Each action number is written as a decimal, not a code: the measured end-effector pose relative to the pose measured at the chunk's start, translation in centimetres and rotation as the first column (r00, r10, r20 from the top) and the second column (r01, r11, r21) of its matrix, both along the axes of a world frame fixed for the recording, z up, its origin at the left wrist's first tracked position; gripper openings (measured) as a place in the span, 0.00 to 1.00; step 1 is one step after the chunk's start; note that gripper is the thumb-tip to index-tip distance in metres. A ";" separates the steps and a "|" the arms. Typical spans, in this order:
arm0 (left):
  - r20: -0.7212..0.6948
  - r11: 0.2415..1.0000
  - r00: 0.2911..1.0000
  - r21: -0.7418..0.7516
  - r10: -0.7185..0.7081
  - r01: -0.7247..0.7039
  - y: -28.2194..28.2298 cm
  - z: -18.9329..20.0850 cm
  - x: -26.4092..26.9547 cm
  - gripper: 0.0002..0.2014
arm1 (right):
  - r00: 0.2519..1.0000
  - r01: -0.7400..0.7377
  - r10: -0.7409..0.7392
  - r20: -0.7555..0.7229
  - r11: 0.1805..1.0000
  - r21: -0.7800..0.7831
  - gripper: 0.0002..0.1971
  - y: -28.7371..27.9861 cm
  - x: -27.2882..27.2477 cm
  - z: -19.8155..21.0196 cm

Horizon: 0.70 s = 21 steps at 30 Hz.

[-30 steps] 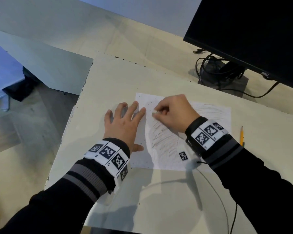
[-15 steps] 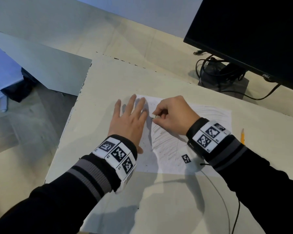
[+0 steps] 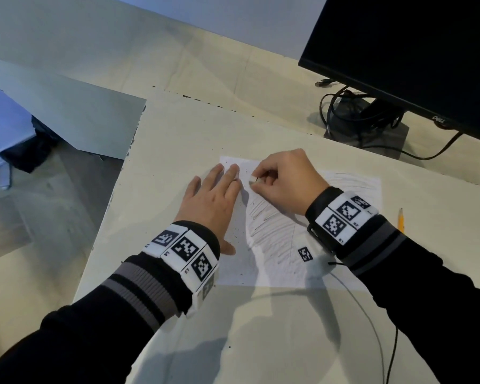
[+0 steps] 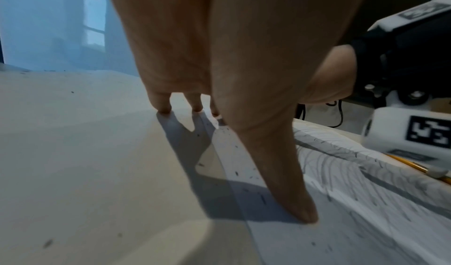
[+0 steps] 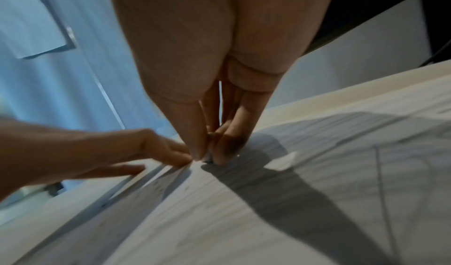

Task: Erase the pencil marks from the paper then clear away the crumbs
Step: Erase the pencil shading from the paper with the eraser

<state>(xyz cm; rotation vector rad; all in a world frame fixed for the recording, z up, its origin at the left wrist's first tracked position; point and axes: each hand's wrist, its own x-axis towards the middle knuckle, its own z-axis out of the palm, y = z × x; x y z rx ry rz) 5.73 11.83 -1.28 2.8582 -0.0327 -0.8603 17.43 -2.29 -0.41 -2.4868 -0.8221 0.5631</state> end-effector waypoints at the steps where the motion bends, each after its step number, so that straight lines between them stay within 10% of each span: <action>1: 0.006 1.000 1.000 -0.007 0.006 -0.006 0.0 0.0 0.0 0.63 | 0.999 -0.032 0.032 -0.011 0.999 -0.007 0.05 0.0 -0.2 0.0; 21: 0.019 1.000 1.000 -0.013 0.000 0.000 0.2 -0.3 -0.1 0.63 | 0.995 0.084 -0.082 0.061 0.996 -0.034 0.03 0.0 0.6 0.2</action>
